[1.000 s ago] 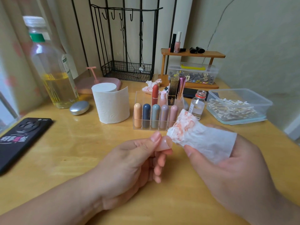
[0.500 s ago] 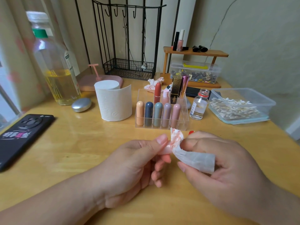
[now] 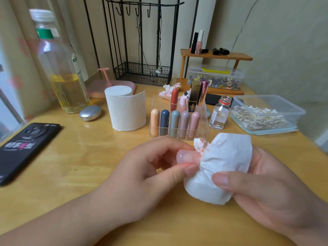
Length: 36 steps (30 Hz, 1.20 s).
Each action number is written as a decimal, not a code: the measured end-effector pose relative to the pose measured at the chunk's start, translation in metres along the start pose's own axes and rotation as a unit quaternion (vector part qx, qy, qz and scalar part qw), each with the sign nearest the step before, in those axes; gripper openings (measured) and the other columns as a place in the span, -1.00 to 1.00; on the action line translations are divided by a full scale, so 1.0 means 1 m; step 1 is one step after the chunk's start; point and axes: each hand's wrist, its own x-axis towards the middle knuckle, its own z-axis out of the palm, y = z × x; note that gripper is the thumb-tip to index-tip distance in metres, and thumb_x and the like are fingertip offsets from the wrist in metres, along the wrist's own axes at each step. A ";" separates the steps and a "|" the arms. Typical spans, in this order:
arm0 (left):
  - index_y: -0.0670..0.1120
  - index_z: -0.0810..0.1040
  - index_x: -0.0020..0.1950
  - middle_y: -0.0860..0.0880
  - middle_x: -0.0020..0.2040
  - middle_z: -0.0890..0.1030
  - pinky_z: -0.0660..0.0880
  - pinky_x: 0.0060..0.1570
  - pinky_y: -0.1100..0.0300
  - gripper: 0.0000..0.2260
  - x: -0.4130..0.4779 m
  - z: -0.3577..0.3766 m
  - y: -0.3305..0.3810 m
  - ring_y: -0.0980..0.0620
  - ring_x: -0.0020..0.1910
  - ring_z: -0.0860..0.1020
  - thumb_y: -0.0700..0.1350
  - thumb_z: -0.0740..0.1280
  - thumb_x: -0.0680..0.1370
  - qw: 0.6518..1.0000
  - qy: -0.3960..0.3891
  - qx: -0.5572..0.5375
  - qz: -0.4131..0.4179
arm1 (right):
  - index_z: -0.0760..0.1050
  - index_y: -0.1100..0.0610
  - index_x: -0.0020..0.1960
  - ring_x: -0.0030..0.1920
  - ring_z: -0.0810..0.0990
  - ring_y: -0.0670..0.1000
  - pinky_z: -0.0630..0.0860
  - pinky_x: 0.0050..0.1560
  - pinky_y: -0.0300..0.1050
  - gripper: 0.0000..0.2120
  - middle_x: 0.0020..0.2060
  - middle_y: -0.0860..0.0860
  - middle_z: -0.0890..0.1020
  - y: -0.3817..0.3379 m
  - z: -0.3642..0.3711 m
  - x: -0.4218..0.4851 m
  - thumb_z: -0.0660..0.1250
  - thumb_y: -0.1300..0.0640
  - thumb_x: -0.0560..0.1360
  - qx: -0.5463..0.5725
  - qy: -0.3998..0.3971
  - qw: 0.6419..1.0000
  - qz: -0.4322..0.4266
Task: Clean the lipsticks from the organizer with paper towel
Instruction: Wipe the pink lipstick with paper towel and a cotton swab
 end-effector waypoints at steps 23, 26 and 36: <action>0.06 0.48 0.10 0.17 -0.11 0.52 0.40 -0.17 0.37 -0.85 0.000 -0.011 0.003 0.18 -0.16 0.49 0.09 0.19 0.65 0.961 -0.047 0.266 0.057 | 0.47 0.33 0.33 0.35 0.46 0.23 0.21 0.49 0.19 -0.61 0.28 0.26 0.54 0.006 -0.003 0.005 0.25 0.37 0.50 0.118 0.003 0.992 0.045; 0.00 0.56 -0.01 0.04 -0.20 0.56 0.52 -0.26 0.17 -0.78 0.002 -0.008 0.003 0.05 -0.25 0.53 0.13 0.31 0.56 0.995 -0.046 0.053 -0.068 | 0.56 0.26 0.25 0.32 0.53 0.21 0.36 0.42 0.13 -0.65 0.24 0.24 0.60 0.009 -0.002 0.001 0.32 0.36 0.47 -0.035 0.051 0.998 0.008; -0.13 0.55 -0.17 -0.14 -0.34 0.42 0.45 -0.59 0.20 -0.65 0.003 0.001 0.011 -0.07 -0.49 0.41 0.15 0.25 0.56 0.883 -0.145 -0.322 -0.310 | 0.62 -0.04 0.02 -0.07 0.57 0.04 0.51 -0.04 -0.09 -0.80 -0.15 -0.02 0.58 0.010 0.005 -0.007 0.41 0.21 0.46 -0.490 0.089 0.861 -0.102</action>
